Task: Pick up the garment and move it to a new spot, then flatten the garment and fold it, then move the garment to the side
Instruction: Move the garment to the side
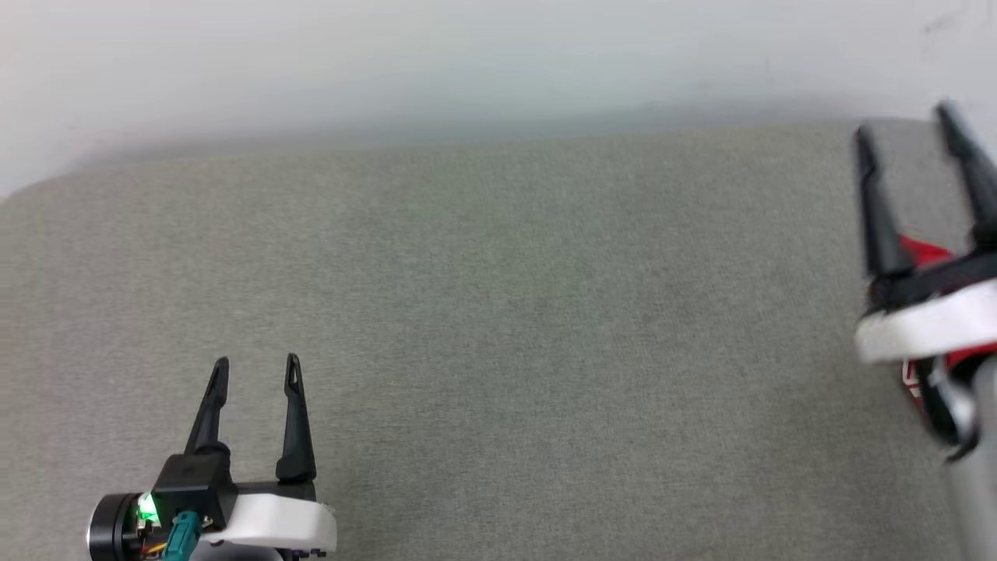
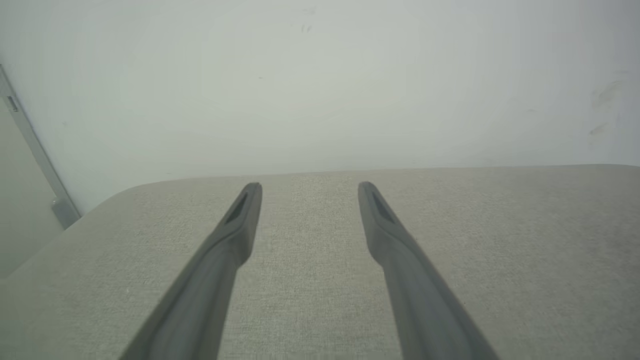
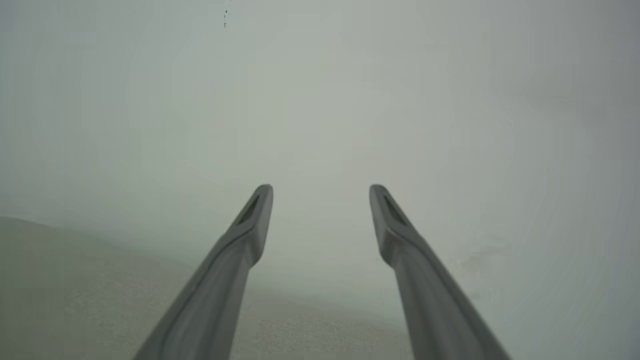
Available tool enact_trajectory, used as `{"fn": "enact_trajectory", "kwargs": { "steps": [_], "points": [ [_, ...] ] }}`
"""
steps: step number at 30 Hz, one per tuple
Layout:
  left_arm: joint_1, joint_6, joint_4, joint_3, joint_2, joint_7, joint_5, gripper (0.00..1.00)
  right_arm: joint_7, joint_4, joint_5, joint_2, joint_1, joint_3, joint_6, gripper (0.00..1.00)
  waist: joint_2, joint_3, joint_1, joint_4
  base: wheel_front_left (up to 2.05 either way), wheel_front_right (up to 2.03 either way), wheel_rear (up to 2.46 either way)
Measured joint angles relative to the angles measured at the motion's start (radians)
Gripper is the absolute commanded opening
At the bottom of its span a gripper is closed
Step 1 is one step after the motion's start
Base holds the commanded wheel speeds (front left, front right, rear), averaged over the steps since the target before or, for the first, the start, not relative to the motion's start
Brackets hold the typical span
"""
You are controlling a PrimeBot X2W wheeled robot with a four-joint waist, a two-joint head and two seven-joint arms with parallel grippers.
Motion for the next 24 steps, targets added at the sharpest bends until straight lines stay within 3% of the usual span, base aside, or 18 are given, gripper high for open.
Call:
{"fn": "enact_trajectory", "kwargs": {
  "steps": [6,13,24],
  "points": [
    [0.033,-0.001,0.023,0.006,-0.006,0.000,-0.003,1.00,0.000,-0.029,-0.013,0.115,0.166,0.001,0.000,1.00,0.0000,-0.052,0.0000,0.027,0.00,0.00,0.00],
    [0.062,-0.005,0.048,0.012,-0.011,0.000,-0.010,1.00,0.000,-0.023,-0.017,0.205,0.339,-0.020,0.000,1.00,0.0000,-0.093,0.0001,0.032,0.00,0.00,0.00],
    [0.084,-0.022,0.076,0.010,-0.017,0.000,-0.034,1.00,0.000,-0.076,-0.023,0.248,0.493,-0.066,0.000,1.00,0.0000,-0.124,0.0001,0.015,0.00,0.00,0.00]
  ]
}}
